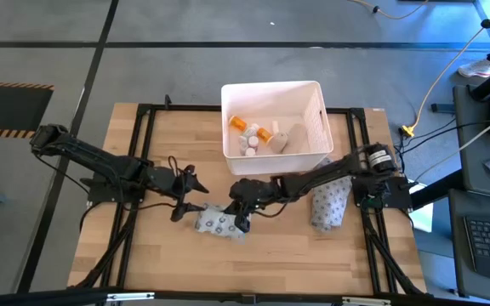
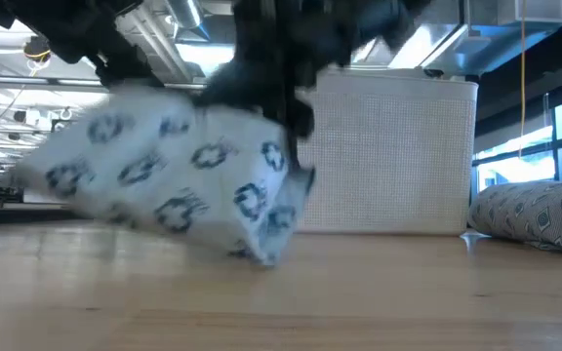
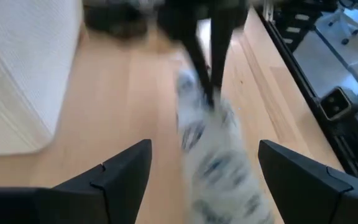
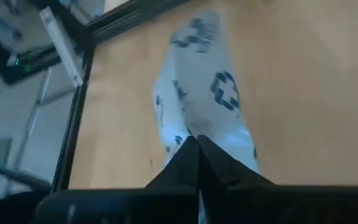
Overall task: Pick & place medical supplies in basket/bin
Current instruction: Put the white mailer bag into the white bin
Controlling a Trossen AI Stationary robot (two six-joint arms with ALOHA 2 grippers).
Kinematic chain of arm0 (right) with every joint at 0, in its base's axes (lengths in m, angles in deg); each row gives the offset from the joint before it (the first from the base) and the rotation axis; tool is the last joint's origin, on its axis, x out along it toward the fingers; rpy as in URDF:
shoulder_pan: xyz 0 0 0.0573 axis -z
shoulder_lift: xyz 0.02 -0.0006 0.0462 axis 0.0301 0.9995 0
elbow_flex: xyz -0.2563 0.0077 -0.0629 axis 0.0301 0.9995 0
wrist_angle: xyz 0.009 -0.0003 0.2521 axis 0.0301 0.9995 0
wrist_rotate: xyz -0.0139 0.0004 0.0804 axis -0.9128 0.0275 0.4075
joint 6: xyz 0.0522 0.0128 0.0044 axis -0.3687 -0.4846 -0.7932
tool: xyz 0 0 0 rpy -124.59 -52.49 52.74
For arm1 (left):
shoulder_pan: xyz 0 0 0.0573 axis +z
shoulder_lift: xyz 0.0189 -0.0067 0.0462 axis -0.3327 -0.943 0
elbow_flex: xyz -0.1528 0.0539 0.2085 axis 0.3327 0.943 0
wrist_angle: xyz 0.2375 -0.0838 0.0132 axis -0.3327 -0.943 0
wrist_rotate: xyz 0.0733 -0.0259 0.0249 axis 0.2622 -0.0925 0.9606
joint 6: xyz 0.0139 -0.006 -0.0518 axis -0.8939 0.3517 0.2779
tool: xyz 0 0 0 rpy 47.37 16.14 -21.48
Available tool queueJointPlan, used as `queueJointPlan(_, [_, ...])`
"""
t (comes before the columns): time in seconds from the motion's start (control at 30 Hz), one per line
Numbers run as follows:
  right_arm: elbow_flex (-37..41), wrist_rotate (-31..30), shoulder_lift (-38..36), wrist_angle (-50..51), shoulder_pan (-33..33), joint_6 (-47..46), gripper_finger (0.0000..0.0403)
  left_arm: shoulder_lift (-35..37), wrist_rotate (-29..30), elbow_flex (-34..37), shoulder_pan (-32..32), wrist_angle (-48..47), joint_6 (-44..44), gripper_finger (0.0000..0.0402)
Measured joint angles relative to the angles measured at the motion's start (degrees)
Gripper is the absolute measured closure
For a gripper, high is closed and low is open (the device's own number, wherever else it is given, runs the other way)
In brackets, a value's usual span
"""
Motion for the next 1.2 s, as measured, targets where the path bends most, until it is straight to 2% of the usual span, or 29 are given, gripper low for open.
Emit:
queueJointPlan(0.13, [-7.2, -3.6, -3.6, 12.8, -1.0, 5.9, 0.0402, 0.1, -3.8, 0.0, 0.0, -0.9, 3.1, 0.0114])
queueJointPlan(0.27, [-16.3, -13.7, -6.6, 28.1, -2.4, 10.3, 0.0403, 1.8, -12.4, 0.0, -0.3, -1.1, 7.7, 0.0114])
queueJointPlan(0.37, [-23.2, -20.3, -7.5, 38.2, -3.5, 12.7, 0.0403, 4.7, -17.1, 0.0, -1.5, 0.3, 7.8, 0.0114])
queueJointPlan(0.57, [-39.0, -34.7, -7.8, 55.4, -4.7, 17.4, 0.0403, 11.6, -16.3, 0.0, -3.4, 0.0, 5.6, 0.0114])
queueJointPlan(0.73, [-48.7, -45.0, -7.9, 68.1, -3.5, 18.8, 0.0403, 14.8, -16.3, 0.0, -4.0, -0.7, 1.6, 0.0114])
queueJointPlan(0.93, [-54.9, -47.0, -7.8, 78.7, 0.4, 20.8, 0.0403, 15.1, -16.1, 0.0, -4.0, -0.8, -0.2, 0.0114])
queueJointPlan(1.2, [-54.7, -45.4, -8.0, 87.1, 7.6, 24.3, 0.0403, 14.9, -10.8, 0.0, -4.0, -2.4, -0.2, 0.0114])
